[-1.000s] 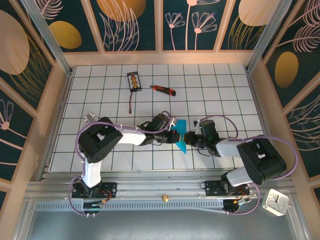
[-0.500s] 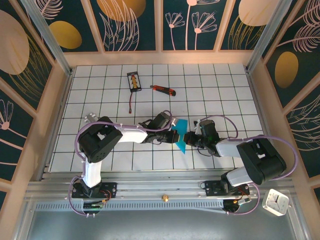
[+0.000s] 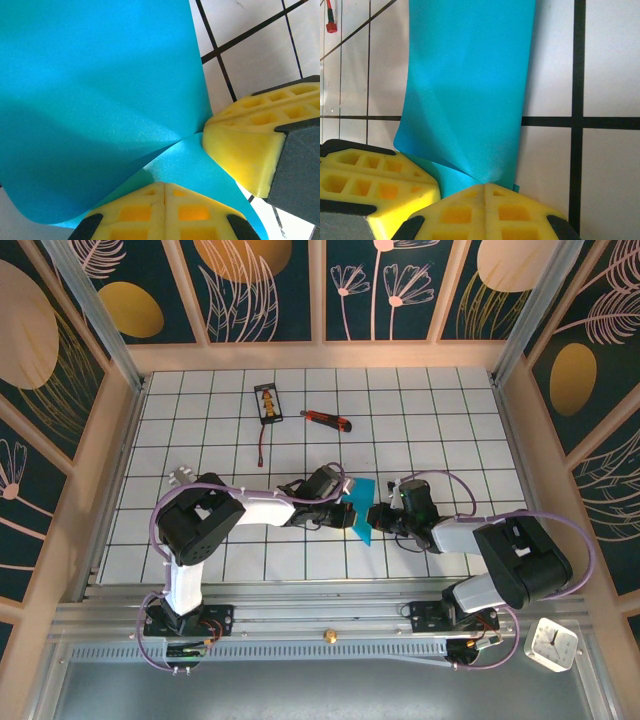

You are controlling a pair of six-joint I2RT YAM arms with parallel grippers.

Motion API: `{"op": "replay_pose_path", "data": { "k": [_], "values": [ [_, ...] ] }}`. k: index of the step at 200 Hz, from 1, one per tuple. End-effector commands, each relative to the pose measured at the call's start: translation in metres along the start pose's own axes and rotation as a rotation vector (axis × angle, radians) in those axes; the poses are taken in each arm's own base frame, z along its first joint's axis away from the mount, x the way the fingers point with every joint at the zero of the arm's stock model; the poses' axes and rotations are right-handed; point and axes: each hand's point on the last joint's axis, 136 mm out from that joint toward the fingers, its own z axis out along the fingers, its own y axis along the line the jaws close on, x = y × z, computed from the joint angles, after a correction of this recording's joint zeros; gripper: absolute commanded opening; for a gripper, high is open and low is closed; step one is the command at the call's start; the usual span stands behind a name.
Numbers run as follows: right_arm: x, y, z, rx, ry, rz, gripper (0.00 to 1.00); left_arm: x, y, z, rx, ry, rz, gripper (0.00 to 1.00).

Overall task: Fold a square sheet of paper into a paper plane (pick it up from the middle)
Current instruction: Third fold the triangle at the center of the table.

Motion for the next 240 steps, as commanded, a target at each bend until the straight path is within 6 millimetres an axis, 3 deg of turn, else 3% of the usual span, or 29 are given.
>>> {"op": "replay_pose_path", "data": {
  "k": [1,31,68,100,145,167,240],
  "values": [
    [0.027,-0.034,0.004,0.134,0.093,0.045,0.00,0.016,0.025,0.007,-0.084,0.054,-0.008,0.00],
    [0.019,-0.024,0.003,0.108,0.075,0.026,0.00,0.018,0.030,0.008,-0.103,0.057,-0.012,0.00],
    [-0.009,-0.003,-0.013,0.093,-0.007,-0.041,0.22,0.026,0.041,0.011,-0.133,0.066,-0.028,0.00],
    [-0.016,0.006,-0.031,0.098,-0.049,-0.073,0.28,0.028,0.042,0.013,-0.128,0.068,-0.040,0.00],
    [0.022,0.043,-0.036,-0.056,0.004,-0.157,0.08,0.025,0.040,0.012,-0.125,0.060,-0.034,0.00],
    [0.035,0.051,-0.035,-0.101,0.024,-0.170,0.03,0.024,0.039,0.012,-0.124,0.059,-0.031,0.00],
    [0.033,0.048,-0.013,-0.053,0.079,-0.204,0.00,0.019,0.036,0.012,-0.120,0.053,-0.023,0.00]
  ]
}}
